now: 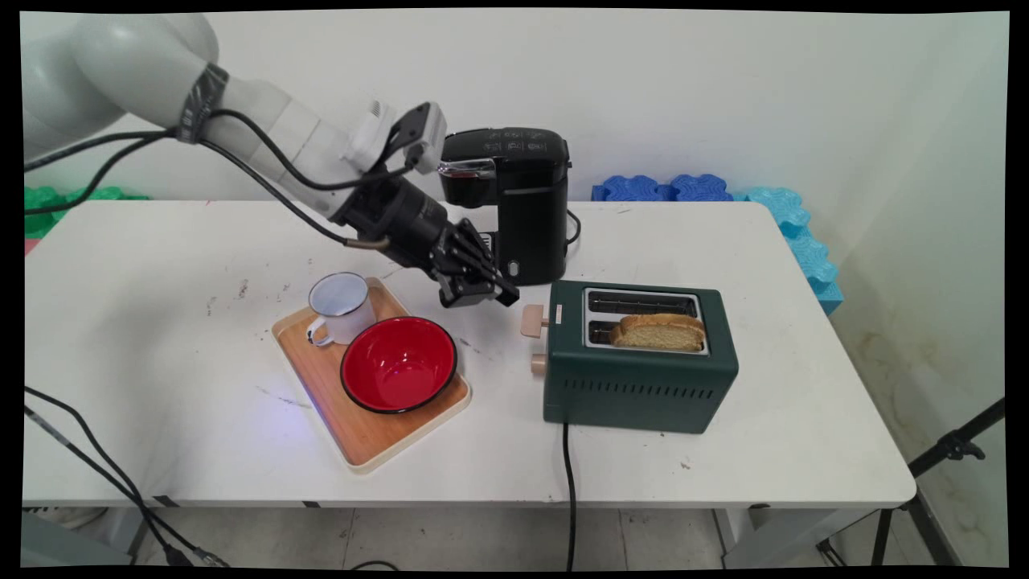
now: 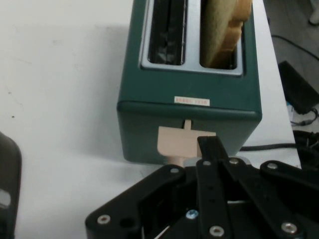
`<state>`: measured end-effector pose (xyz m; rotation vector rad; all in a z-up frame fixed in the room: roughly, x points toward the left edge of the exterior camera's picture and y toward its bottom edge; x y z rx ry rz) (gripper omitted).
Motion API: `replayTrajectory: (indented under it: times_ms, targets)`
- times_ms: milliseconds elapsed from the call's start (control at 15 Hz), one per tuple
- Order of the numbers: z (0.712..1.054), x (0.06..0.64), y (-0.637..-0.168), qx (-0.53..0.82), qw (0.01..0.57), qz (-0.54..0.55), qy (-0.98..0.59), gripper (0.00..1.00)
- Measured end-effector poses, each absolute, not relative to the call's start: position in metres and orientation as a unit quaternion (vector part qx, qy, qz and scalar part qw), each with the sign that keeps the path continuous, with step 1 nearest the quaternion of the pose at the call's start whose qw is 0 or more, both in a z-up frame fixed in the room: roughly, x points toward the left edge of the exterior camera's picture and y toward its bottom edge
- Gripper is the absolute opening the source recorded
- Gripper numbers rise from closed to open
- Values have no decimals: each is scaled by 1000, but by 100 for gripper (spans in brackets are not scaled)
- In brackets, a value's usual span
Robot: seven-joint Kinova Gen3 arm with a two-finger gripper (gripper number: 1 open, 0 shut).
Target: Press the toaster switch
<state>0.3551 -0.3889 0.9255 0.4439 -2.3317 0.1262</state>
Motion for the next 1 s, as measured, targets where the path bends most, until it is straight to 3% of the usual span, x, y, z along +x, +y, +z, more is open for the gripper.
replayTrajectory:
  times_ms: [1000]
  targets:
    - [887, 332, -413, 126, 359, 38, -924, 0]
